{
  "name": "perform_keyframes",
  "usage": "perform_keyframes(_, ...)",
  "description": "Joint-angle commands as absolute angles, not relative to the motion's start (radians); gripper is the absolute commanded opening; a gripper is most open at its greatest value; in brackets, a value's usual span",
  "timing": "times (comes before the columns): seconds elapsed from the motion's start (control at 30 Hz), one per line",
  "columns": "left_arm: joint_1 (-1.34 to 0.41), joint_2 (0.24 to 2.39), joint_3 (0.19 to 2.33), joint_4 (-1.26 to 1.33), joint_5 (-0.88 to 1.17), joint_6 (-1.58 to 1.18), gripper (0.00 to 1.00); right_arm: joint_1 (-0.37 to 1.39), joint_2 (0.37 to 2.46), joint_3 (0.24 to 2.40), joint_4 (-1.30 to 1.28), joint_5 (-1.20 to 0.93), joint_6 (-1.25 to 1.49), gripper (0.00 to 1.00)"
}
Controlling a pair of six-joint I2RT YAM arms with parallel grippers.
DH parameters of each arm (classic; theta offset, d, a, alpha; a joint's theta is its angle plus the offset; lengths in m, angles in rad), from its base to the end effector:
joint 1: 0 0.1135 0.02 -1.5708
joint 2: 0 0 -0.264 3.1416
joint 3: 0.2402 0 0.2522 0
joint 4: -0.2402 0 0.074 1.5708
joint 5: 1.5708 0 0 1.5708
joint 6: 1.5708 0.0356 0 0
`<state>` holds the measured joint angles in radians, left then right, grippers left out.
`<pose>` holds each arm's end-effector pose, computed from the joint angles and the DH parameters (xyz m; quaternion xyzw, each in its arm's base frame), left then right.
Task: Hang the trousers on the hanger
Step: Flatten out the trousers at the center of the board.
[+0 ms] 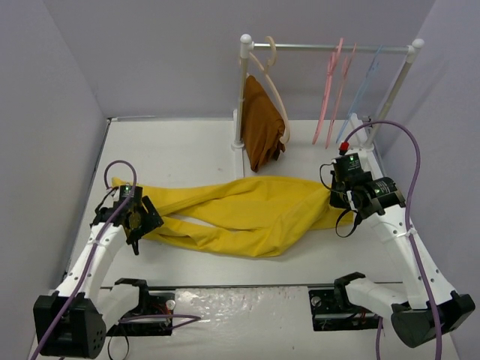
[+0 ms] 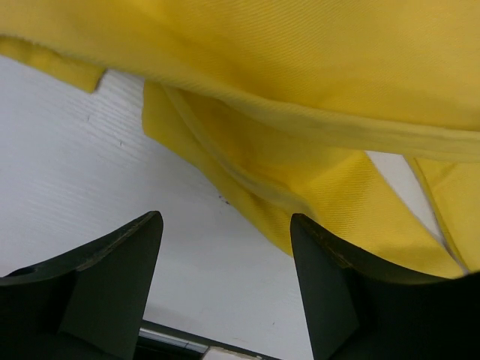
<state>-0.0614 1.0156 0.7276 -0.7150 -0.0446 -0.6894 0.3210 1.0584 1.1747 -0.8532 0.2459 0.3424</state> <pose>0.1914 -0.0102 0.2334 -0.3024 0.9109 -0.0828 0.2684 0.1994 0.0572 0.3587 0.0594 0.9068 0.0249 0.4165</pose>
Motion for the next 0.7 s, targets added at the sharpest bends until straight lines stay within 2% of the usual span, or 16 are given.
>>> perform_keyframes(0.0, -0.058, 0.985, 0.679, -0.660, -0.076, -0.865, 0.61, 0.318, 1.040, 1.169, -0.790, 0.229, 0.345, 0.00)
perform_keyframes(0.13, -0.057, 0.978, 0.614, -0.584, -0.096, -0.897, 0.58, 0.318, 1.031, 1.152, -0.763, 0.206, 0.339, 0.00)
perform_keyframes(0.4, -0.053, 1.125, 0.590, -0.462, -0.125, -0.898, 0.56, 0.316, 1.026, 1.114, -0.729, 0.174, 0.328, 0.00)
perform_keyframes(0.5, -0.045, 1.163, 0.584, -0.423, -0.140, -0.902, 0.51, 0.318, 1.025, 1.105, -0.722, 0.167, 0.327, 0.00)
perform_keyframes(0.6, -0.030, 1.231, 0.610, -0.412, -0.147, -0.895, 0.31, 0.318, 1.028, 1.100, -0.715, 0.166, 0.327, 0.00)
perform_keyframes(0.67, -0.024, 1.253, 0.662, -0.439, -0.151, -0.875, 0.00, 0.316, 1.029, 1.103, -0.715, 0.170, 0.327, 0.00)
